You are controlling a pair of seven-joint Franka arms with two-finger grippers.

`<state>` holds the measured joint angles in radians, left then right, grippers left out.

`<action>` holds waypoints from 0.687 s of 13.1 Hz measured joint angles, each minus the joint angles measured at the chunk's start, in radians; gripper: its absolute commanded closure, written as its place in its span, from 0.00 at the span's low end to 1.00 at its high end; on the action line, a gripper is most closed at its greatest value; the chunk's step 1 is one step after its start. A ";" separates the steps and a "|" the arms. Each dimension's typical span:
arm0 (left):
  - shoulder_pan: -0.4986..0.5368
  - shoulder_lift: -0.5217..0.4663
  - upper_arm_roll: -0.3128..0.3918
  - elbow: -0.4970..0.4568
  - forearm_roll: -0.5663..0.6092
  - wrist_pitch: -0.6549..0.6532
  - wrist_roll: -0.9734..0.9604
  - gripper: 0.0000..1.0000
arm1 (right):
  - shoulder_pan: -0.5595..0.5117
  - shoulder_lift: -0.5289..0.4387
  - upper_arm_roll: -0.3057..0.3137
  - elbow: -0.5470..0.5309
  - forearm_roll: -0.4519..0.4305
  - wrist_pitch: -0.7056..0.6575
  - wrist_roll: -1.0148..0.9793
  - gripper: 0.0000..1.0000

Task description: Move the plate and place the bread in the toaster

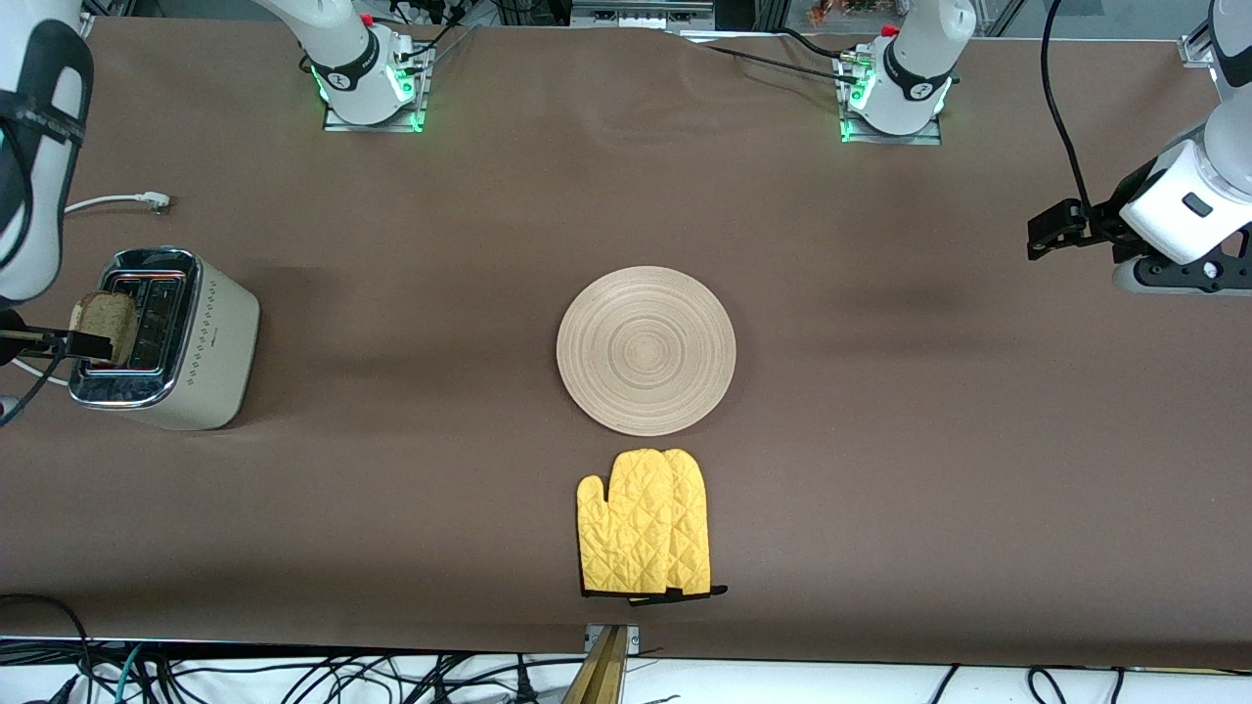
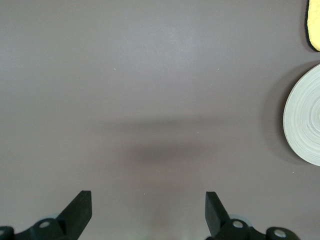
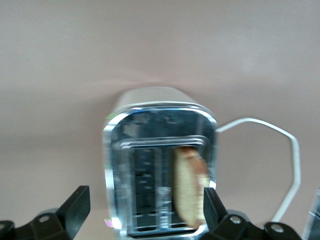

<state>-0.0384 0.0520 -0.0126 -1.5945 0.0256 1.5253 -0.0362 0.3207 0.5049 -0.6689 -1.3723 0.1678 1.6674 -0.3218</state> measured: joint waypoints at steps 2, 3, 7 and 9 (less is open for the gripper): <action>0.000 0.000 0.000 0.001 0.000 0.000 0.000 0.00 | 0.033 -0.033 0.030 0.000 0.025 -0.049 0.000 0.00; 0.000 0.000 0.000 0.001 0.000 0.000 0.000 0.00 | 0.062 -0.042 0.039 0.000 0.027 -0.065 0.002 0.00; 0.000 0.000 0.000 0.002 0.000 0.000 0.000 0.00 | 0.172 -0.059 0.049 0.004 0.027 -0.082 0.005 0.00; 0.000 0.000 0.000 0.003 0.000 0.000 0.000 0.00 | 0.172 -0.088 0.098 0.009 0.020 -0.083 0.008 0.00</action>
<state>-0.0387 0.0520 -0.0127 -1.5916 0.0256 1.5253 -0.0362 0.4926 0.4169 -0.5714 -1.3629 0.1876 1.5845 -0.3141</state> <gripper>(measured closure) 0.000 0.000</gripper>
